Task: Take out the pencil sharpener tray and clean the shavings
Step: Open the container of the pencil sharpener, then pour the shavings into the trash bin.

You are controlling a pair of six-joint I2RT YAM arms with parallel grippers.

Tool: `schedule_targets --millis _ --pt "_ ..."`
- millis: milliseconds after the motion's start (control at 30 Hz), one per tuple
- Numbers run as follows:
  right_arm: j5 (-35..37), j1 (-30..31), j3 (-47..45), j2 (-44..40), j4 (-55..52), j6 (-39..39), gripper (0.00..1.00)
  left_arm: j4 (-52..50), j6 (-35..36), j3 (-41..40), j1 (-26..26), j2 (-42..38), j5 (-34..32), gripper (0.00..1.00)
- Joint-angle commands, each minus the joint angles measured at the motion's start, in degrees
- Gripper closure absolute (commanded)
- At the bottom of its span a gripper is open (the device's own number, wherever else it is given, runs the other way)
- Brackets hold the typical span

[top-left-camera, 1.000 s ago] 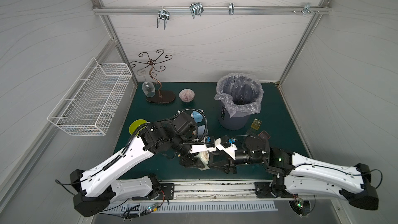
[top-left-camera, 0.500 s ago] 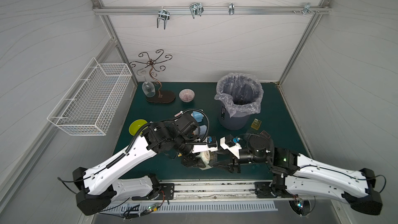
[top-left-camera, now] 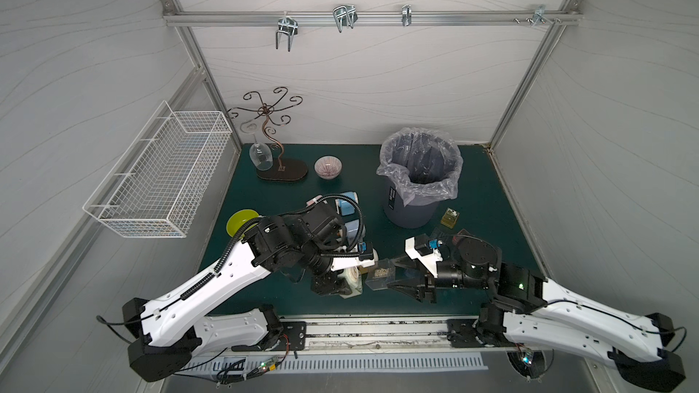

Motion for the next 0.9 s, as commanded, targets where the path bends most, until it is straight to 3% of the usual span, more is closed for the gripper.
schedule_targets --millis 0,200,300,467,533,700,800,867 --pt "1.3 -0.2 -1.1 -2.5 -1.4 0.0 1.00 -1.1 -0.4 0.5 -0.1 -1.1 -1.2 1.00" --pt "7.1 -0.2 -2.3 -7.1 -2.6 -1.5 1.00 -1.9 -0.2 0.5 -0.1 -1.6 -2.6 1.00" --pt "14.0 -0.2 -2.6 -9.0 -1.6 -1.9 1.00 -2.2 0.0 0.1 0.0 -1.8 -3.2 1.00" --pt "25.4 -3.2 5.2 -3.6 -4.5 -3.3 1.00 -1.6 1.0 -1.5 -0.1 -2.4 -9.3 1.00" --pt "23.9 -8.8 11.4 0.9 -7.3 -1.4 1.00 -1.4 1.6 -2.6 0.0 -2.5 -12.4 1.00" --pt "9.1 -31.6 26.7 11.6 -11.0 12.4 1.00 -1.1 3.2 -5.1 0.3 -2.4 -17.5 1.00" --pt "-1.1 -45.0 36.1 18.7 -13.9 25.1 1.00 -0.7 4.6 -5.4 3.1 -2.0 -17.0 1.00" --pt "-6.9 -52.5 44.9 25.4 -21.9 36.0 1.00 0.2 6.0 -5.1 6.7 -1.9 -14.9 1.00"
